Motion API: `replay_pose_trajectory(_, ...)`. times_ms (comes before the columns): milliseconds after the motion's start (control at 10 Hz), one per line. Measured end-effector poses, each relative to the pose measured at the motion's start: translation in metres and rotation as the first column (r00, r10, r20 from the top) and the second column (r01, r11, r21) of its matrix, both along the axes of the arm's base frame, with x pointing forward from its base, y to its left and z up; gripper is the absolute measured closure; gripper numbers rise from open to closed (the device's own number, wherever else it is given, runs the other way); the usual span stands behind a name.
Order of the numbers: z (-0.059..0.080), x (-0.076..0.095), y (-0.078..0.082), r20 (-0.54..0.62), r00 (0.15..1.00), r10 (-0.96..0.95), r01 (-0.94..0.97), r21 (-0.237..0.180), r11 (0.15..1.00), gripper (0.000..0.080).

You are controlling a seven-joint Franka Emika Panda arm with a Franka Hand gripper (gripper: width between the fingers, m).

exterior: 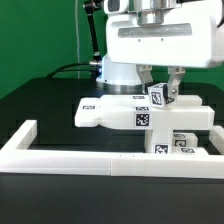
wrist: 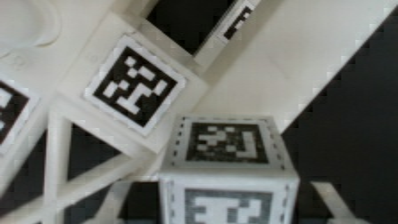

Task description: Assemble chair

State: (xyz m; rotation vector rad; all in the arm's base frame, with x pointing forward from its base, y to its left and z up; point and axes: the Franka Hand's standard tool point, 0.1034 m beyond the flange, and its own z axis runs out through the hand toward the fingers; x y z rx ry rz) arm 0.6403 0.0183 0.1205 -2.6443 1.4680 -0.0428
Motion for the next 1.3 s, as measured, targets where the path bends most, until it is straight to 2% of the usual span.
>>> replay_pose_trajectory(300,0.001,0.002,0.012,-0.02,0.966,-0.256,0.257,0.039,0.966,0.0509)
replay_pose_trajectory(500,0.001,0.002,0.013,-0.018,0.97,-0.244,0.244,0.039,0.969,0.05)
replay_pose_trajectory(600,0.001,0.002,0.014,-0.014,0.977,-0.211,0.212,0.037,0.977,0.05)
replay_pose_trajectory(800,0.001,0.002,0.015,0.0,0.995,-0.095,0.095,0.029,0.995,0.0186)
replay_pose_trajectory(1000,0.002,0.002,0.016,0.02,0.996,0.082,-0.082,0.013,0.997,0.0161)
replay_pose_trajectory(1300,0.002,0.002,0.018,0.045,0.93,0.364,-0.364,-0.021,0.931,0.0151)
